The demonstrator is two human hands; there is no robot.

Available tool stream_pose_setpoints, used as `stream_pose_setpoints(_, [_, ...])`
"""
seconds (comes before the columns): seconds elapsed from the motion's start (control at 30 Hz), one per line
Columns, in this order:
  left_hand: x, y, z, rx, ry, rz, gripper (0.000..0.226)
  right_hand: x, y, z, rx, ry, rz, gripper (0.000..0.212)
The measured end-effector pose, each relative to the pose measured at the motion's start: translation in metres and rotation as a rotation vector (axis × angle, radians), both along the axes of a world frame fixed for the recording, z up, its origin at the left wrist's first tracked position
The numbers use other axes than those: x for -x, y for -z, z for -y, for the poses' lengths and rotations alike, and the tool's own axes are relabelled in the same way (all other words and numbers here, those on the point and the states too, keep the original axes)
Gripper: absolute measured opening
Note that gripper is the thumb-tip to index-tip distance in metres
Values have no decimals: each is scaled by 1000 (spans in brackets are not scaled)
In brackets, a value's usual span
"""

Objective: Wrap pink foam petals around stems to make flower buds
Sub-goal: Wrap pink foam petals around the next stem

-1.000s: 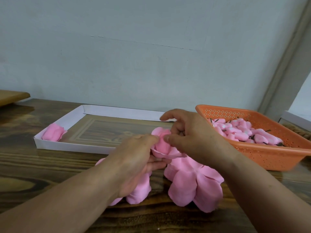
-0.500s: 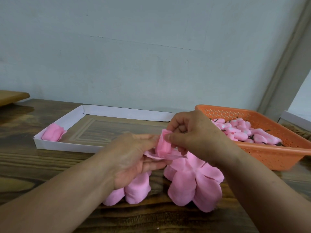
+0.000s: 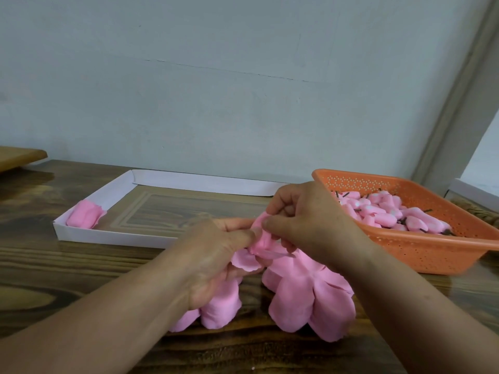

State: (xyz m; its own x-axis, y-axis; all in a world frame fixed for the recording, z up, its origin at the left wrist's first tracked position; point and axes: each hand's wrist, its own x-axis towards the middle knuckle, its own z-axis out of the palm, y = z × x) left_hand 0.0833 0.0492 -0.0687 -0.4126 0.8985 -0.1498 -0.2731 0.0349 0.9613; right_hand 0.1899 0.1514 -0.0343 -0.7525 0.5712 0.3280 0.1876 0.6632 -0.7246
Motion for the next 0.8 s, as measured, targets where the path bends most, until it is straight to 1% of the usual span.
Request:
stream_pose_setpoints(0.07, [1,0,-3,-26,-45,107,23,0,0,-4,-21,35,6,26])
stream_pose_setpoints(0.13, [2,-1,-5,-55,-148,293,30,0,-1,-7,-7,73,-2,27])
stream_pose_setpoints(0.2, [3,-3,-6,-104,-193,445,27,0,-1,-10,42,116,-22,27])
stream_pose_setpoints(0.27, [4,-5,-4,-152,-153,529,22,0,-1,-11,91,146,-37,26])
stream_pose_setpoints(0.37, [5,-3,-3,-151,-109,527,39,0,-1,-12,107,152,-40,26])
stream_pose_setpoints(0.4, [6,-2,-3,-137,-88,500,40,0,-2,-12,98,147,-37,26])
stream_pose_setpoints(0.5, [6,0,-4,-102,8,418,33,-1,-3,-10,34,118,-17,27])
stream_pose_setpoints(0.6, [4,5,-5,-81,21,318,34,-2,-5,-7,-6,90,-16,28])
stream_pose_setpoints(0.8, [0,8,-7,-102,-25,314,23,-3,-8,-6,18,81,-26,27])
